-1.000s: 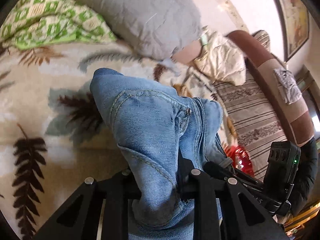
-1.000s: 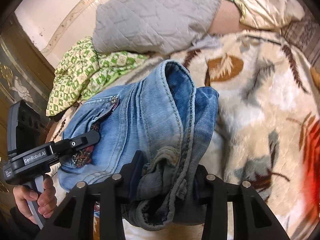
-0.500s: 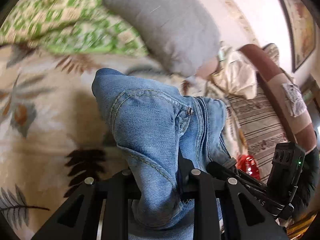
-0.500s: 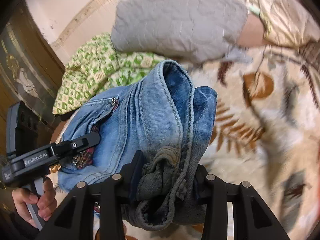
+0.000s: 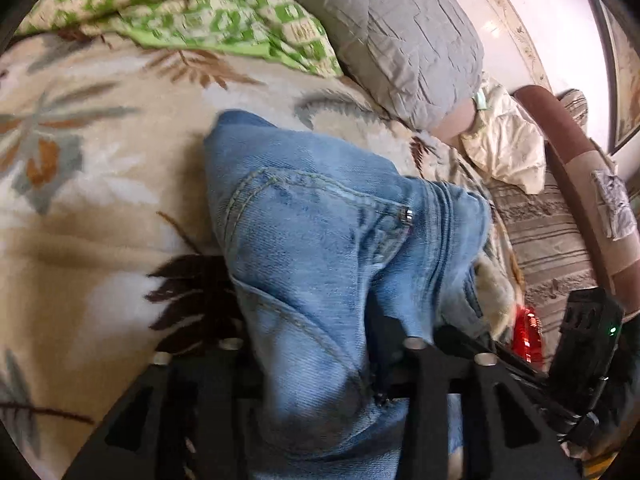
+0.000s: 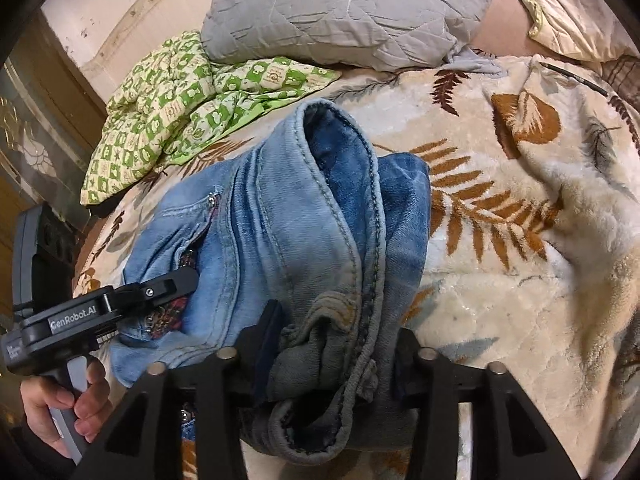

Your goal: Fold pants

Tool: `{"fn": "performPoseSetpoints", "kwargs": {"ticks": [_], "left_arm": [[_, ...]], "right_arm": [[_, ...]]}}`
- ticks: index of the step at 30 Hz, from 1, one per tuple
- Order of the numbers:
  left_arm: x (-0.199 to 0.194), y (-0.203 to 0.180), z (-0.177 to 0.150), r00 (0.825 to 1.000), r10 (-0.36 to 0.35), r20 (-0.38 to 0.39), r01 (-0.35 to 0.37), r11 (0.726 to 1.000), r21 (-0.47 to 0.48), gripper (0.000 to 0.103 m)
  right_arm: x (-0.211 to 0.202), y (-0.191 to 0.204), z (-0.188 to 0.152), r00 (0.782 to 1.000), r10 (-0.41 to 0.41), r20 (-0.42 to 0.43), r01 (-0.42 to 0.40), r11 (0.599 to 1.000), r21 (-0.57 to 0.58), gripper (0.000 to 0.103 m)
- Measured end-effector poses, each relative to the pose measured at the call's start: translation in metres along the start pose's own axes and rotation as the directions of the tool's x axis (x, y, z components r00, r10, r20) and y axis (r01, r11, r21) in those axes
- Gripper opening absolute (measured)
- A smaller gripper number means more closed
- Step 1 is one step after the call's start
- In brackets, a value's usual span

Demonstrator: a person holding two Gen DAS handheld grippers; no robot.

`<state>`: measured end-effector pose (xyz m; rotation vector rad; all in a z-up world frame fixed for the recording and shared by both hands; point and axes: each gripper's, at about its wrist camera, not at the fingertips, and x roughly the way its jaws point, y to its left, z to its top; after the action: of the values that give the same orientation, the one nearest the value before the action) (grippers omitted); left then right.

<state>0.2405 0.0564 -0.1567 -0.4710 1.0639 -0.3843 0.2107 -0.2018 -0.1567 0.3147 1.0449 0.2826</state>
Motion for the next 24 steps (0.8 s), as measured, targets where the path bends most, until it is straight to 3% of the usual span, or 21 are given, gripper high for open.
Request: {"fn": "performPoseSetpoints", "kwargs": {"ticks": [2,3,5,7,12,14,17,21,24], "left_arm": [[-0.009,-0.004,-0.002,0.997,0.068,0.028,-0.068,0.998,-0.001,0.096],[-0.016,-0.006,-0.003,0.995,0.085,0.049,-0.085,0.996,0.001,0.101],[-0.029,-0.011,-0.005,0.992,0.090,0.085,-0.092,0.996,0.018,0.103],[-0.042,-0.019,-0.004,0.984,0.145,0.102,-0.149,0.988,0.034,0.103],[-0.078,-0.039,-0.014,0.958,0.198,0.207,-0.227,0.965,0.132,0.103],[-0.088,-0.051,-0.025,0.937,0.242,0.251,-0.299,0.928,0.221,0.103],[-0.085,-0.066,-0.045,0.908,0.301,0.291,-0.397,0.841,0.368,0.103],[-0.072,-0.073,-0.071,0.916,0.289,0.278,-0.398,0.743,0.539,0.103],[-0.062,-0.075,-0.083,0.904,0.310,0.295,-0.428,0.666,0.611,0.103]], "right_arm": [[-0.004,-0.006,0.001,1.000,0.011,-0.017,-0.011,0.999,0.031,0.079],[-0.007,-0.008,0.001,1.000,0.009,-0.024,-0.008,0.999,0.038,0.088],[-0.017,-0.011,0.003,1.000,-0.014,-0.010,0.015,0.999,0.030,0.096],[-0.032,-0.011,0.006,0.999,-0.025,0.025,0.025,1.000,-0.002,0.102],[-0.061,-0.012,0.017,0.998,-0.011,0.063,0.012,1.000,-0.021,0.103],[-0.070,-0.013,0.023,0.998,0.016,0.067,-0.015,1.000,-0.017,0.103],[-0.073,-0.015,0.033,0.997,0.049,0.051,-0.048,0.999,-0.022,0.103],[-0.062,-0.014,0.039,0.991,0.134,-0.024,-0.134,0.991,-0.008,0.103],[-0.054,-0.009,0.034,0.985,0.167,-0.051,-0.168,0.986,-0.017,0.100]]}}
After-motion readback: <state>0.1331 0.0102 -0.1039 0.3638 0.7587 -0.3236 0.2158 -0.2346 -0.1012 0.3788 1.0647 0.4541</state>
